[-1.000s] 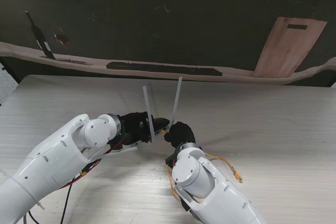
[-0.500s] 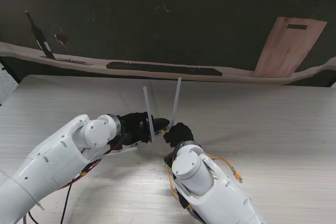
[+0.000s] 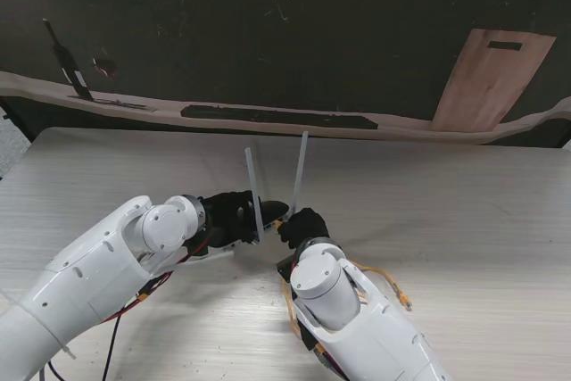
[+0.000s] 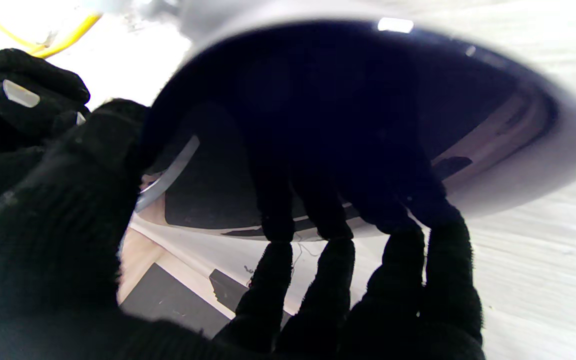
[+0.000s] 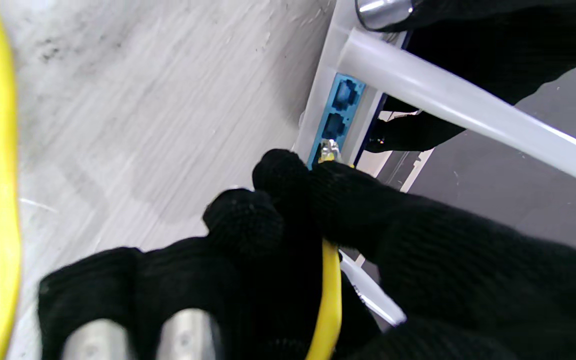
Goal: Untangle the Ethernet cable and plug it into the router
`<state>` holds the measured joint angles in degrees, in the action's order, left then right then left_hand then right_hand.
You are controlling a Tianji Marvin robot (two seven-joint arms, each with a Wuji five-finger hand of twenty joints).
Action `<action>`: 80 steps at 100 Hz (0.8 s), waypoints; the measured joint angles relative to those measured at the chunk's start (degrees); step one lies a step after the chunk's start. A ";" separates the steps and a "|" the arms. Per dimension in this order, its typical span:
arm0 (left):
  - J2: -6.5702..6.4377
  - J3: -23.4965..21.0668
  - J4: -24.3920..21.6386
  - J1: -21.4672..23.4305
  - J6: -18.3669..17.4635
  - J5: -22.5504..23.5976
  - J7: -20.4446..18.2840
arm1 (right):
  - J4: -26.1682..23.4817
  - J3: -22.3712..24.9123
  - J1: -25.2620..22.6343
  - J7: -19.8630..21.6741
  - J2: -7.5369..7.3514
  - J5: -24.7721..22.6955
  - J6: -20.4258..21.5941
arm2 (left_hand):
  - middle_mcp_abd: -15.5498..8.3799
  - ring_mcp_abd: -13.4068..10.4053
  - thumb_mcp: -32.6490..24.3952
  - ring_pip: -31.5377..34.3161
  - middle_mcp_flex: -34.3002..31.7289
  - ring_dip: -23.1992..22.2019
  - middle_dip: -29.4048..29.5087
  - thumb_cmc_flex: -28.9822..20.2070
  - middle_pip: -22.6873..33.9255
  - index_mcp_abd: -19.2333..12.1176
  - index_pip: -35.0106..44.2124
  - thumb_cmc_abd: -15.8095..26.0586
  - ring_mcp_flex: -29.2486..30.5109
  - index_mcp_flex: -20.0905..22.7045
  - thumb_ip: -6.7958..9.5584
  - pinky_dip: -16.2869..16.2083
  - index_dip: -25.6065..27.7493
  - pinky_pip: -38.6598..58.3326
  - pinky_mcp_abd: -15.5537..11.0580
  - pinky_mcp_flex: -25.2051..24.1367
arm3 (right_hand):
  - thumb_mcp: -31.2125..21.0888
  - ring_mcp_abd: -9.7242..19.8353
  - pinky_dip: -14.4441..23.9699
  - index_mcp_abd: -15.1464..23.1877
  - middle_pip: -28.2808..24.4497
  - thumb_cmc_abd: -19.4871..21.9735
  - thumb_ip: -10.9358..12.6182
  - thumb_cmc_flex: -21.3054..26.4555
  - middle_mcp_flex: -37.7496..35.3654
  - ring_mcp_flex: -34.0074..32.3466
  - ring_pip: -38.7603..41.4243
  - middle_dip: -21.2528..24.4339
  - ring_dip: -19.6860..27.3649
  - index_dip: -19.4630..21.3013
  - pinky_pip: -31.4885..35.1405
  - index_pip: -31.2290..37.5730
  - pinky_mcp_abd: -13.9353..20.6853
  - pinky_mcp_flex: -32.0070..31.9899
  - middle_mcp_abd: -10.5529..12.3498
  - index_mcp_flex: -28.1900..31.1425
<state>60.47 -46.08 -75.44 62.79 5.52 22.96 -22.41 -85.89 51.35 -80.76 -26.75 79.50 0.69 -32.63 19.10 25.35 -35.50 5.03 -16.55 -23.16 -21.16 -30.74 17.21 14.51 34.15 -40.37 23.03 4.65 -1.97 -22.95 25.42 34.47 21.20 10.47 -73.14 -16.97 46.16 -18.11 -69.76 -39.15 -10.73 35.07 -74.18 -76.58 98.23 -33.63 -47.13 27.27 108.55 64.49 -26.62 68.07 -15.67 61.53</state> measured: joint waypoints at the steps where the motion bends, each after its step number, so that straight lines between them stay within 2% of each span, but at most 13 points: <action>1: 0.00 -0.01 0.00 0.01 -0.01 0.02 0.01 | -0.02 0.03 0.00 0.00 0.01 0.08 -0.08 | 0.00 0.00 0.01 0.00 0.00 0.00 0.00 0.00 0.00 0.00 0.00 0.01 0.00 0.00 0.00 0.00 0.00 0.01 0.00 0.00 | 0.00 0.00 0.00 0.01 0.00 0.00 0.00 -0.01 0.00 0.00 0.00 0.01 0.00 0.00 0.00 0.00 0.00 0.00 0.00 0.01; 16: 0.06 -0.19 -0.04 0.17 -0.03 0.12 0.05 | -0.16 0.40 0.01 0.39 0.12 0.52 -0.86 | -0.07 0.00 0.44 0.00 0.00 0.00 0.00 0.00 0.00 -0.13 0.25 0.03 0.00 0.00 -0.05 0.00 0.00 0.03 0.00 0.00 | 0.05 -0.02 -0.11 0.19 -0.19 0.64 0.03 -0.49 -0.02 -0.01 0.02 0.44 0.00 0.16 0.00 0.00 -0.07 0.00 0.03 0.27; 29: 0.09 -0.40 -0.09 0.35 -0.04 0.24 0.10 | -0.34 0.65 -0.01 0.98 0.10 0.59 -1.43 | -0.24 -0.04 0.76 0.00 0.00 0.00 0.00 0.00 0.00 -0.34 0.38 0.05 0.00 0.00 -0.74 0.03 0.00 0.04 -0.27 0.00 | 0.67 -0.02 -0.15 0.30 -0.39 1.74 0.03 -0.57 -0.04 -0.01 0.04 0.51 0.00 0.77 0.00 0.00 -0.10 0.00 0.10 0.36; 42: 0.15 -0.79 -0.20 0.72 -0.04 0.29 0.30 | -0.62 1.14 -0.22 1.42 0.06 1.13 -1.99 | -0.60 -0.11 0.80 0.00 0.00 0.00 0.00 0.00 0.00 -0.55 0.58 0.06 0.00 0.01 -0.77 1.31 0.00 0.24 -0.59 0.02 | 1.50 -0.02 -0.18 0.34 -0.58 2.88 0.07 -0.63 -0.04 -0.01 0.09 0.56 0.00 1.41 0.00 0.00 -0.11 -0.02 0.14 0.40; 53: 0.13 -0.88 -0.24 0.85 -0.04 0.29 0.43 | -0.72 1.67 -0.35 1.80 -0.03 2.99 -2.75 | -0.95 -0.51 0.83 0.00 0.00 0.00 0.00 0.00 0.00 -0.99 0.80 0.06 0.00 0.01 -0.86 1.66 0.00 0.25 -0.91 0.03 | 2.23 -0.02 -0.21 0.35 -0.68 3.48 1.29 -0.65 -0.04 -0.01 0.13 0.60 0.00 2.09 0.00 0.02 -0.13 -0.03 0.15 0.40; 80: 0.00 -0.71 -0.11 0.68 -0.24 0.05 0.34 | -0.67 1.92 -0.47 2.35 -0.09 5.23 -3.63 | -1.23 -0.61 0.84 0.00 0.00 0.00 0.00 0.00 0.00 -1.19 0.89 -0.08 0.00 0.01 -0.86 3.22 0.00 0.26 -1.04 0.25 | 2.69 -0.02 -0.72 0.35 -0.84 4.09 1.91 -0.67 -0.04 -0.02 0.18 1.15 0.26 2.77 0.00 0.03 -0.21 -0.09 0.16 0.40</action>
<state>60.47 -46.79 -75.55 63.47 5.27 23.01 -22.07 -86.56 53.27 -81.23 -24.40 79.41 5.92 -36.25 17.87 24.74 -34.66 5.03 -16.55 -23.16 -21.16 -30.74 17.21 13.32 35.04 -40.45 23.03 4.65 -2.84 -19.73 25.42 34.74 20.16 10.72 -70.45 -16.99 45.44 -17.76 -70.60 -35.06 -8.82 34.40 -74.22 -76.60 98.42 -32.48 -46.87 30.04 108.55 64.52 -26.83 67.98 -15.51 61.93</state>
